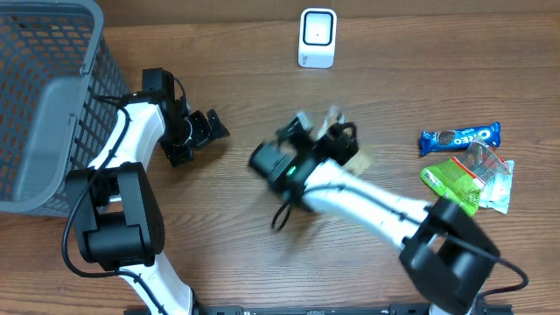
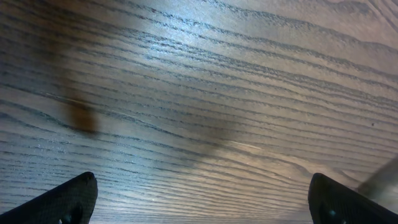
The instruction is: Scan the item barcode
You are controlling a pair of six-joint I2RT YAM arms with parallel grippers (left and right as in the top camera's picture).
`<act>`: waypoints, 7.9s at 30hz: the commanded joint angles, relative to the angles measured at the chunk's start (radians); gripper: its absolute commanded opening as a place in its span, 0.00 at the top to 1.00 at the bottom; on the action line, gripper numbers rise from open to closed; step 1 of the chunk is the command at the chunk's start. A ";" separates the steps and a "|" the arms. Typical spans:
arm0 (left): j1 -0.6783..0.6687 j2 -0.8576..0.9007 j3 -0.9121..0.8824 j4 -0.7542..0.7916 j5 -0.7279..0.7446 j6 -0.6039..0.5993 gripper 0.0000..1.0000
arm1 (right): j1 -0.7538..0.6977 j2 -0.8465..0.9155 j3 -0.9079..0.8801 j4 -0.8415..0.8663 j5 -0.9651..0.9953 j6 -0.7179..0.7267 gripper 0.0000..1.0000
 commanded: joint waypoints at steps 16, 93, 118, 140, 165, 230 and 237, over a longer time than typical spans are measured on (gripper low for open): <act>-0.002 0.000 0.014 0.002 -0.006 0.002 0.00 | -0.700 -0.183 0.071 -0.087 -1.339 0.207 0.00; -0.002 0.000 0.014 0.002 -0.006 0.001 0.01 | -0.431 -0.255 -0.220 1.137 -0.356 -0.914 0.96; -0.003 0.000 0.014 0.002 -0.006 0.002 0.00 | -0.510 0.117 -0.219 1.959 -0.528 -1.436 0.96; -0.003 0.000 0.014 0.001 -0.006 0.002 0.00 | -0.524 0.381 0.094 1.865 -0.684 -1.434 0.96; -0.003 0.000 0.014 0.002 -0.006 0.001 0.00 | -0.582 0.401 0.142 1.830 -0.717 -1.434 0.96; -0.003 0.000 0.014 0.002 -0.006 0.002 0.00 | -1.294 -0.379 -0.139 0.166 -1.245 0.139 0.25; -0.003 0.000 0.014 0.002 -0.006 0.001 0.00 | -1.295 -0.531 0.087 -0.064 -1.321 0.101 0.19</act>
